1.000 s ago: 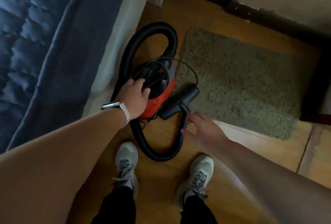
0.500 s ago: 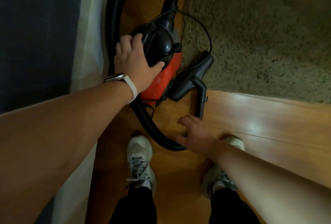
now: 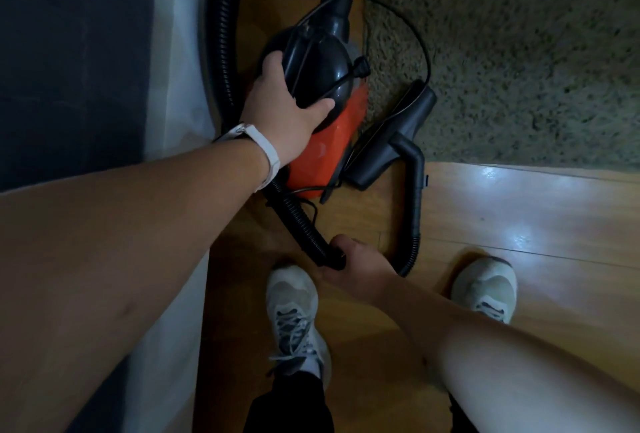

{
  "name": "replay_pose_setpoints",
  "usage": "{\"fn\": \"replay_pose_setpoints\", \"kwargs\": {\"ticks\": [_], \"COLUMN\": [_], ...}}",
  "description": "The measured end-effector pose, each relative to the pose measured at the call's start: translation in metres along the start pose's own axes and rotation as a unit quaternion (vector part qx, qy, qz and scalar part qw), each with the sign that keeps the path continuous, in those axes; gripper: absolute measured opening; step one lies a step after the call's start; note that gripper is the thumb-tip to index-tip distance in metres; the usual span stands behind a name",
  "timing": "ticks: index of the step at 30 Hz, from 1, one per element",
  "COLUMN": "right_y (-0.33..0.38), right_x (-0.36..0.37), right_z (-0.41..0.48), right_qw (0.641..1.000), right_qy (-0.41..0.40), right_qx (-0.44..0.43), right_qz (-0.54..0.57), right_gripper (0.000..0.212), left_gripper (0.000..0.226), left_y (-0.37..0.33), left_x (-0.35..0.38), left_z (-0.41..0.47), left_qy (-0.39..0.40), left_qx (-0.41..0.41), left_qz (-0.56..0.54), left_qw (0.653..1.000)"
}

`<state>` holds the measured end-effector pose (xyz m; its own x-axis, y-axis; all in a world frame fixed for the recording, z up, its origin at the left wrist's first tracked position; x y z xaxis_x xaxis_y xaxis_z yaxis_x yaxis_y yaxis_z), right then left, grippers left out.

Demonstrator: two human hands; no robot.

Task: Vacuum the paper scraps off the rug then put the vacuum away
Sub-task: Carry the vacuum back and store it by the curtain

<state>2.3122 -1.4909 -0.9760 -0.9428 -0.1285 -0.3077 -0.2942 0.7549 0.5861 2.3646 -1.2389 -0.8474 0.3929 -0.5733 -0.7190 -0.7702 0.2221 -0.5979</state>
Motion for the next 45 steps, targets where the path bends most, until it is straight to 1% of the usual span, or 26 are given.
{"fn": "replay_pose_setpoints", "kwargs": {"ticks": [2, 4, 8, 10, 13, 19, 24, 27, 30, 31, 33, 34, 36, 39, 42, 45], "right_y": [0.002, 0.006, 0.011, 0.014, 0.014, 0.026, 0.058, 0.072, 0.09, 0.097, 0.111, 0.12, 0.138, 0.162, 0.182, 0.202], "right_x": [-0.007, -0.015, -0.025, -0.036, -0.056, -0.091, -0.116, -0.134, -0.164, -0.175, -0.196, -0.209, -0.232, -0.258, -0.274, -0.29], "right_z": [-0.005, -0.009, -0.019, -0.025, -0.037, -0.068, -0.093, -0.114, -0.133, -0.14, -0.153, -0.161, -0.179, -0.205, -0.23, -0.259], "right_qw": [1.0, 1.0, 1.0, 0.999, 0.997, 0.99, 0.974, 0.967, 0.961, 0.959, 0.953, 0.948, 0.937, 0.927, 0.926, 0.925], "right_qy": [-0.012, -0.018, -0.02, -0.039, -0.06, -0.023, -0.013, -0.014, -0.032, -0.033, -0.043, -0.06, -0.101, -0.12, -0.105, -0.101], "right_qx": [0.0, 0.001, -0.011, -0.023, -0.031, -0.065, -0.127, -0.152, -0.175, -0.18, -0.193, -0.203, -0.223, -0.241, -0.245, -0.248], "right_qz": [0.003, 0.002, -0.003, -0.012, -0.042, -0.12, -0.189, -0.202, -0.212, -0.217, -0.231, -0.239, -0.248, -0.262, -0.266, -0.269], "right_gripper": [0.031, 0.032, 0.037, 0.04, 0.045, 0.042, 0.039, 0.033, 0.035, 0.034, 0.031, 0.029, 0.031, 0.039, 0.036, 0.031], "left_gripper": [0.086, 0.081, 0.074, 0.071, 0.06, 0.037, 0.024, 0.023, 0.024, 0.027, 0.043, 0.05, 0.056, 0.054, 0.052, 0.043], "left_y": [0.0, 0.0, -0.001, -0.001, -0.002, -0.006, -0.011, -0.022, -0.036, -0.04, -0.05, -0.056, -0.071, -0.097, -0.124, -0.153], "left_x": [-0.001, -0.003, -0.002, -0.002, -0.007, -0.017, -0.038, -0.047, -0.058, -0.061, -0.071, -0.077, -0.092, -0.115, -0.137, -0.159], "left_z": [0.001, 0.003, 0.005, 0.007, 0.008, -0.014, -0.031, -0.046, -0.061, -0.064, -0.07, -0.072, -0.077, -0.087, -0.1, -0.116], "left_qy": [0.005, 0.006, 0.005, 0.01, 0.012, 0.001, -0.016, -0.013, -0.008, -0.001, 0.01, 0.011, 0.001, -0.013, -0.008, -0.006], "left_qx": [-0.01, -0.015, -0.017, -0.023, -0.025, -0.017, -0.024, -0.027, -0.032, -0.036, -0.051, -0.058, -0.061, -0.051, -0.054, -0.044], "left_qz": [-0.001, 0.004, 0.023, 0.024, 0.04, 0.068, 0.04, 0.029, 0.025, 0.026, 0.034, 0.037, 0.042, 0.038, 0.028, 0.03], "left_qw": [1.0, 1.0, 1.0, 0.999, 0.999, 0.998, 0.999, 0.999, 0.999, 0.999, 0.998, 0.998, 0.997, 0.998, 0.998, 0.999]}}
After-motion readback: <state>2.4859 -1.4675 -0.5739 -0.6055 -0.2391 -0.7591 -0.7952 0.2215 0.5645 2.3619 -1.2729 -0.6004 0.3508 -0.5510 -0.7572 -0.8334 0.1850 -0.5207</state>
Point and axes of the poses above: each hand's wrist, its own z-axis towards the middle knuckle, its own x-axis out of the palm, y = z × x, the point moved 9 cm from there along z, towards the middle knuckle, and after that the axes turned 2 degrees about -y, right-handed, at the moved point
